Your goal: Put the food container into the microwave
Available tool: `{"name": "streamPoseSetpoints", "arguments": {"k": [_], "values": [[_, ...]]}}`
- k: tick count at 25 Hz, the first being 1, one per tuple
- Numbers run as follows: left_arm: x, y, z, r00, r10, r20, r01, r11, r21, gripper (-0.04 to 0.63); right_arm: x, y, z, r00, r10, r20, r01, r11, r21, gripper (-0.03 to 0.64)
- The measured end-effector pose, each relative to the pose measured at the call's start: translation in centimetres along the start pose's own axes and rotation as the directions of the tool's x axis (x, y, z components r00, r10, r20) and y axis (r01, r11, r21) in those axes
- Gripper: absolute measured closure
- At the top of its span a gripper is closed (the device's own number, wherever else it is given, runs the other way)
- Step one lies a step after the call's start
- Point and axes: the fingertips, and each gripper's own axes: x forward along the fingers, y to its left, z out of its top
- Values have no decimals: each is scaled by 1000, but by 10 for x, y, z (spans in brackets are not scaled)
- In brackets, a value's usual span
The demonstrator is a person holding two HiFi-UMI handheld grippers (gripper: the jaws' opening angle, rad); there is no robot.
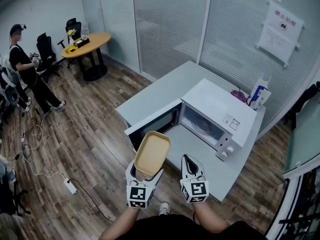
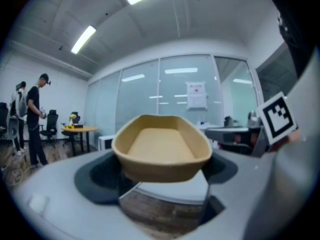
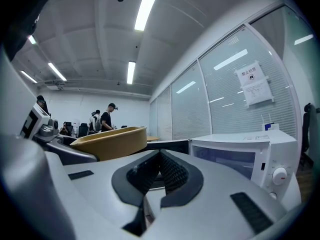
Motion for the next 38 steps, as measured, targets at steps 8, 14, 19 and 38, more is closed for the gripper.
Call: {"name": "streamPoseSetpoints", "arguments": {"k": [8, 14, 19, 38], "values": [[31, -13, 2, 1000, -6, -6, 6, 1000, 5, 100, 6, -29, -8, 1000, 5, -12, -5, 1000, 15, 618], [52, -26, 6, 999, -50, -10, 50, 998, 23, 100, 8, -52, -7, 999, -40, -3, 40, 999, 28, 618], [78, -31, 3, 995, -100, -14, 101, 994, 41, 100, 14, -74, -8, 995, -98, 1, 98, 995, 33, 618], [178, -29, -4, 931, -359, -61, 363, 929, 71, 100, 51, -134, -6, 925, -380, -19, 381, 924, 29, 618]]}}
